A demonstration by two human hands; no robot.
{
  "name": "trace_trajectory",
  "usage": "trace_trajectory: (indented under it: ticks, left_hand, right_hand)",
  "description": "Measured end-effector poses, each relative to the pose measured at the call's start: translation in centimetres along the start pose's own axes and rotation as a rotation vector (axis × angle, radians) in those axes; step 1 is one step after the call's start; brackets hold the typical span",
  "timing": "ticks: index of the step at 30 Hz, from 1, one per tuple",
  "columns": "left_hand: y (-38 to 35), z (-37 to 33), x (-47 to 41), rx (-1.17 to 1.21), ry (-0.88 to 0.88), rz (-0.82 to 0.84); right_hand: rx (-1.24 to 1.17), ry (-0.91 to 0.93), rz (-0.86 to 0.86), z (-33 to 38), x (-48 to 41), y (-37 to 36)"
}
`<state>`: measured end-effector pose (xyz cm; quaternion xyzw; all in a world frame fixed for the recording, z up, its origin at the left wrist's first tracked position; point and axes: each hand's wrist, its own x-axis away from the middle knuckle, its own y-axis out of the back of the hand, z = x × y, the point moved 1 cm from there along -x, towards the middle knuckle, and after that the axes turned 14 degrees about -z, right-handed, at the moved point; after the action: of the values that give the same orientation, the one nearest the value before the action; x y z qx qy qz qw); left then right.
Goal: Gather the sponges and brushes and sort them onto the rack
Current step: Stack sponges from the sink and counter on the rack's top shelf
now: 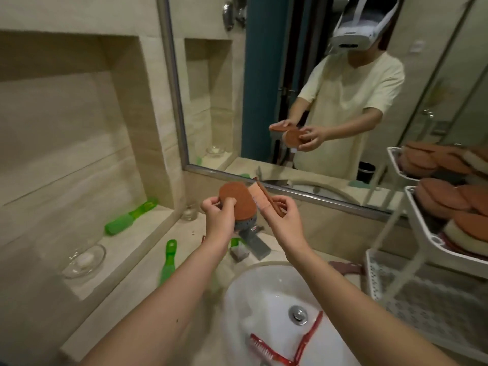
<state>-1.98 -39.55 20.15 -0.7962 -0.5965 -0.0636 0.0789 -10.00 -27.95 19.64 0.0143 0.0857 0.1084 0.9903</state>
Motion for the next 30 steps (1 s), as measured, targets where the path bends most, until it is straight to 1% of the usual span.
trace_trajectory:
  ticks: [7,10,14,18,24,30]
  left_hand:
    - [-5.9,-2.6,8.0,0.111,-0.118,0.204]
    - [-8.0,-3.4,11.2,0.102,-0.179,0.298]
    - [-10.4,-3.7,15.0,0.067,-0.292,0.412]
    - [-12.8,-3.6,17.8,0.016,-0.411,0.450]
    - [-17.6,-3.3,21.7,0.021,-0.460,0.575]
    - [-22.1,-3.1,23.9,0.014,-0.483,0.602]
  right_hand:
    - [0.067,0.216,-0.101,4.4,-1.3,9.8]
    - [0.079,0.273,-0.150,5.8,-1.6,13.7]
    - [0.179,0.375,-0.182,6.8,-1.9,18.4]
    - [0.206,0.445,-0.197,7.3,-2.2,22.1]
    - [0.275,0.491,-0.279,7.8,-3.2,28.1]
    - [0.308,0.484,-0.361,8.1,-4.9,32.4]
